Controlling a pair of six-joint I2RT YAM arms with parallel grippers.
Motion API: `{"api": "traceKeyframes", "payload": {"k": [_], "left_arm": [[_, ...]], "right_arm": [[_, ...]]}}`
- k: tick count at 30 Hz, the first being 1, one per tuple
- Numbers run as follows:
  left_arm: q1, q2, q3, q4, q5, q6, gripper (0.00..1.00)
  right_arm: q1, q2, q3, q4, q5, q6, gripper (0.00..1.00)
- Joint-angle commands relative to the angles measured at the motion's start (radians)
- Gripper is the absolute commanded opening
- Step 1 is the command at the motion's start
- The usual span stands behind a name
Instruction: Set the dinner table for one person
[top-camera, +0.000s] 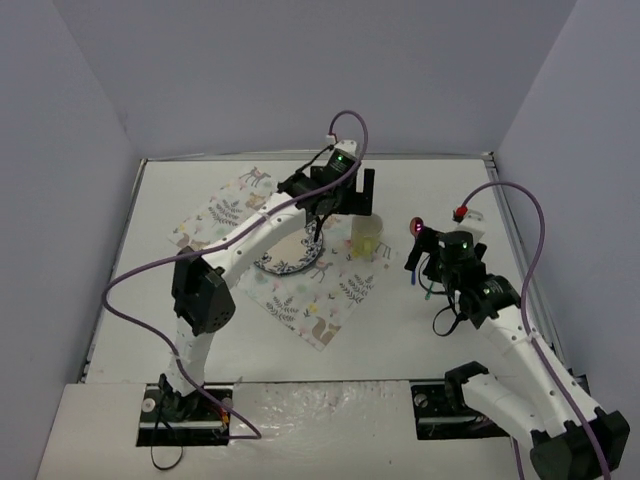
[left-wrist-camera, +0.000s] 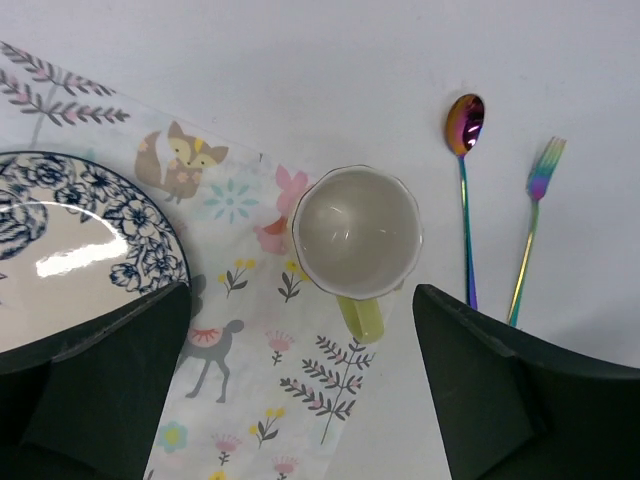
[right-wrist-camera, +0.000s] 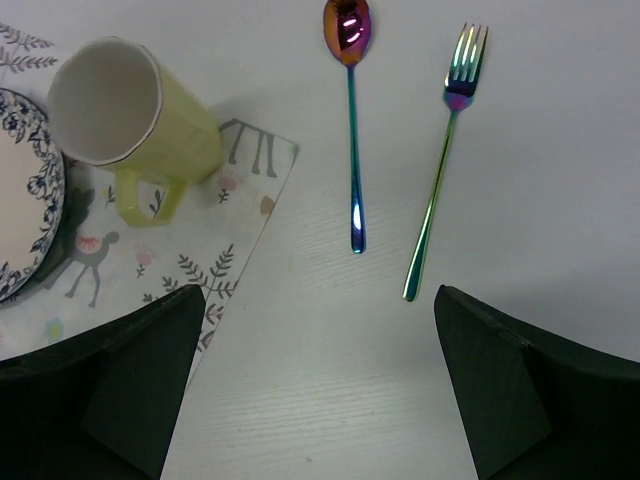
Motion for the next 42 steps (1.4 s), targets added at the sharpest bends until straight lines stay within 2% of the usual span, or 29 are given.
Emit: {"api": "traceKeyframes", "payload": {"k": [1,6,11,17,22,27,35,38,42], "left_arm": [[0.0,-0.24,-0.051,0.066,-0.058,0.108,0.92],[0.059,-0.411,-0.237,0.059,-0.122,0.194,0.94],[0.197,-0.554,-0.45,0.068,-0.089,0.213,0.95],[0.384,-0.764,-0.744,0.117,-0.119,0.281,0.95],[0.52,-0.852,-0.896,0.15,-0.134,0.323,0.95],[0.573,-0.899,-0.998,0.226,-0.197,0.359,0.95],[0.588,-0.889,-0.994,0.214,-0.214,0.358,0.95],[0.588,-0.888,-0.996,0.213,-0.22,0.361,0.95],[0.588,-0.881,-0.993,0.211,-0.221,0.361,0.95]], "right_arm": [[-0.085,0.11,0.065,0.043,-0.035,-0.039,0.92],[-0.141,0.255,0.112,0.107,-0.097,-0.064,0.79],[-0.145,0.438,0.154,0.192,-0.111,-0.065,0.69],[-0.171,0.683,0.244,0.256,-0.09,-0.087,0.53],[-0.21,0.814,0.297,0.293,-0.117,-0.103,0.46],[-0.232,0.916,0.344,0.3,-0.143,-0.114,0.43],[-0.238,1.031,0.385,0.331,-0.144,-0.109,0.36],[-0.249,1.054,0.383,0.338,-0.146,-0.107,0.3],[-0.265,1.054,0.368,0.338,-0.16,-0.104,0.14]]}}
